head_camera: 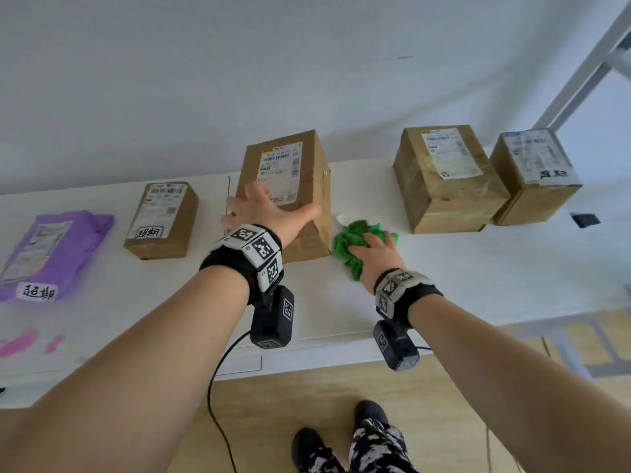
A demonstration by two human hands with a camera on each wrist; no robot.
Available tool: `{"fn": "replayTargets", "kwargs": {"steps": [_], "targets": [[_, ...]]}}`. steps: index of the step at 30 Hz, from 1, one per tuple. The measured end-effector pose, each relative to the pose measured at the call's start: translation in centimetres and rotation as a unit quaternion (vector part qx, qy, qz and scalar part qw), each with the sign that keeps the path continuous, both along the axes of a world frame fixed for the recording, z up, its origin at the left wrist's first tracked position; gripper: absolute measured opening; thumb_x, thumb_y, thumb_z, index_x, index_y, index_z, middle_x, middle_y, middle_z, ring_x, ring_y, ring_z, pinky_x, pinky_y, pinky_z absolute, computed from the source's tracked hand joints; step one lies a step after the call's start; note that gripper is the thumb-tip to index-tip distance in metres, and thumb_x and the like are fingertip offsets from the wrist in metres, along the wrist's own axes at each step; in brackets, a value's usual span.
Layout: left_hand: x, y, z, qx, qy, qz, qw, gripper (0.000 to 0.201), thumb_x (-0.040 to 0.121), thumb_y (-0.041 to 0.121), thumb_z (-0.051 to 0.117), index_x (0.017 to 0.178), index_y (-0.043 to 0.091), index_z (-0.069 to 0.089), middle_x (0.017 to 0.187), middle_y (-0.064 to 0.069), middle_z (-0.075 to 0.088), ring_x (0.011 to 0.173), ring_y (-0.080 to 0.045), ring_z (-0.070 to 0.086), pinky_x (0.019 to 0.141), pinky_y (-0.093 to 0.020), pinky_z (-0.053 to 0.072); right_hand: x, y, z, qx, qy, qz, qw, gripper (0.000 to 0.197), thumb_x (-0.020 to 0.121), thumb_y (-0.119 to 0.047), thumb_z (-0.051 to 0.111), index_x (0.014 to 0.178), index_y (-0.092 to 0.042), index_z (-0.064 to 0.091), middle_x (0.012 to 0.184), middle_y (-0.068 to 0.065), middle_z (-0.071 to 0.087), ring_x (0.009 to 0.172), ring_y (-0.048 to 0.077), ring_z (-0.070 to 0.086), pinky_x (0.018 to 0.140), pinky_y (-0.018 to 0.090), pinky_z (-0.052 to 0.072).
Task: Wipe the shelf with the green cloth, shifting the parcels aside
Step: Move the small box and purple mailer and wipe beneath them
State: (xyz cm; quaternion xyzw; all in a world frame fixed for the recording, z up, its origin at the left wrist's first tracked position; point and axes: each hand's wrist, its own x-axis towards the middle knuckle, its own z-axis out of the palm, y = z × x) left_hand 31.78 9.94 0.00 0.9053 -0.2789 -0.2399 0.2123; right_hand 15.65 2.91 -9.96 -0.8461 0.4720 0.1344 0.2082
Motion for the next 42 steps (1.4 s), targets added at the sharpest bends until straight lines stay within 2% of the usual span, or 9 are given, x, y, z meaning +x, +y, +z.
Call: {"fn": "replayTargets", "kwargs": {"steps": [5, 9, 16, 22, 28, 33, 35, 38, 42], "targets": [[-1.1, -2.2, -0.3, 0.016, -0.001, -0.004, 1.0, 0.095, 0.053, 0.071, 0.064, 0.131, 0.028, 0.03, 0.133, -0.01, 0.035, 0.122, -0.036, 0.043, 0.093, -0.052, 0.045, -3.5, 3.0, -0.3, 0.027, -0.046, 0.102, 0.993, 0.058, 0.09, -0.001, 0.042, 0.137, -0.035, 0.048, 0.157, -0.008, 0.022, 0.149, 0.026, 0.0, 0.122, 0.04, 0.016], [-2.6, -4.3, -0.6, 0.033, -0.006, -0.012, 0.999, 0.097, 0.052, 0.072, 0.063, 0.131, 0.026, 0.029, 0.136, -0.013, 0.033, 0.122, -0.039, 0.041, 0.093, -0.05, 0.042, -5.7, 2.1, -0.1, 0.046, -0.037, 0.128, 0.99, 0.063, 0.089, 0.002, 0.038, 0.135, -0.039, 0.048, 0.156, -0.013, 0.021, 0.15, 0.019, -0.001, 0.118, 0.039, 0.028], [-4.4, -8.0, -2.0, 0.05, -0.019, 0.005, 0.999, 0.104, 0.047, 0.07, 0.064, 0.134, 0.025, 0.03, 0.147, -0.015, 0.023, 0.13, -0.044, 0.03, 0.096, -0.057, 0.04, -7.2, -0.7, 0.1, 0.037, -0.033, 0.102, 0.994, 0.062, 0.089, 0.001, 0.039, 0.134, -0.04, 0.049, 0.156, -0.011, 0.022, 0.15, 0.021, 0.0, 0.117, 0.044, 0.029], [-6.8, -9.5, -3.2, 0.066, -0.061, -0.018, 0.996, 0.095, 0.057, 0.067, 0.067, 0.133, 0.021, 0.033, 0.155, -0.02, 0.003, 0.133, -0.046, 0.022, 0.1, -0.057, 0.038, -7.4, -0.8, -0.2, 0.039, -0.042, 0.101, 0.993, 0.059, 0.091, -0.002, 0.039, 0.134, -0.041, 0.049, 0.155, -0.012, 0.021, 0.15, 0.021, -0.002, 0.116, 0.044, 0.031], [-7.7, -9.9, -2.8, 0.084, -0.054, -0.054, 0.994, 0.096, 0.061, 0.072, 0.065, 0.137, 0.023, 0.032, 0.156, -0.02, 0.002, 0.137, -0.045, 0.02, 0.102, -0.056, 0.035, -7.5, -0.2, -0.2, 0.03, -0.03, 0.127, 0.991, 0.052, 0.092, -0.01, 0.042, 0.136, -0.037, 0.047, 0.156, -0.007, 0.021, 0.149, 0.031, -0.003, 0.118, 0.045, 0.027], [-6.8, -7.7, -2.2, 0.084, -0.059, -0.081, 0.991, 0.093, 0.069, 0.073, 0.058, 0.144, 0.026, 0.028, 0.158, -0.016, -0.006, 0.144, -0.043, 0.007, 0.113, -0.057, 0.025, -6.4, 2.7, -0.7, 0.048, -0.038, 0.167, 0.984, 0.055, 0.09, -0.011, 0.043, 0.138, -0.038, 0.044, 0.156, -0.009, 0.019, 0.149, 0.029, -0.007, 0.117, 0.044, 0.03], [-6.2, -5.7, -1.9, 0.054, -0.059, -0.064, 0.995, 0.082, 0.077, 0.066, 0.055, 0.144, 0.025, 0.031, 0.159, -0.014, -0.001, 0.145, -0.039, 0.011, 0.115, -0.052, 0.025, -5.0, 4.4, -0.8, 0.049, -0.035, 0.221, 0.973, 0.055, 0.09, -0.014, 0.044, 0.14, -0.039, 0.04, 0.156, -0.009, 0.017, 0.149, 0.03, -0.008, 0.115, 0.044, 0.032], [-4.3, -1.8, -1.8, 0.033, -0.078, -0.035, 0.996, 0.066, 0.084, 0.055, 0.055, 0.138, 0.018, 0.043, 0.151, -0.013, 0.029, 0.138, -0.031, 0.032, 0.111, -0.039, 0.031, -2.1, 6.0, -0.5, 0.055, -0.031, 0.285, 0.956, 0.056, 0.091, -0.012, 0.044, 0.142, -0.036, 0.037, 0.159, -0.007, 0.013, 0.148, 0.031, -0.01, 0.115, 0.045, 0.031], [-0.7, 4.4, -1.2, 0.044, -0.062, 0.03, 0.997, 0.054, 0.088, 0.035, 0.057, 0.134, 0.008, 0.051, 0.141, -0.014, 0.049, 0.13, -0.03, 0.047, 0.108, -0.035, 0.037, 2.2, 5.8, -0.3, 0.045, -0.024, 0.335, 0.941, 0.059, 0.092, -0.009, 0.046, 0.143, -0.037, 0.036, 0.159, -0.007, 0.01, 0.149, 0.03, -0.008, 0.114, 0.048, 0.031]]}}
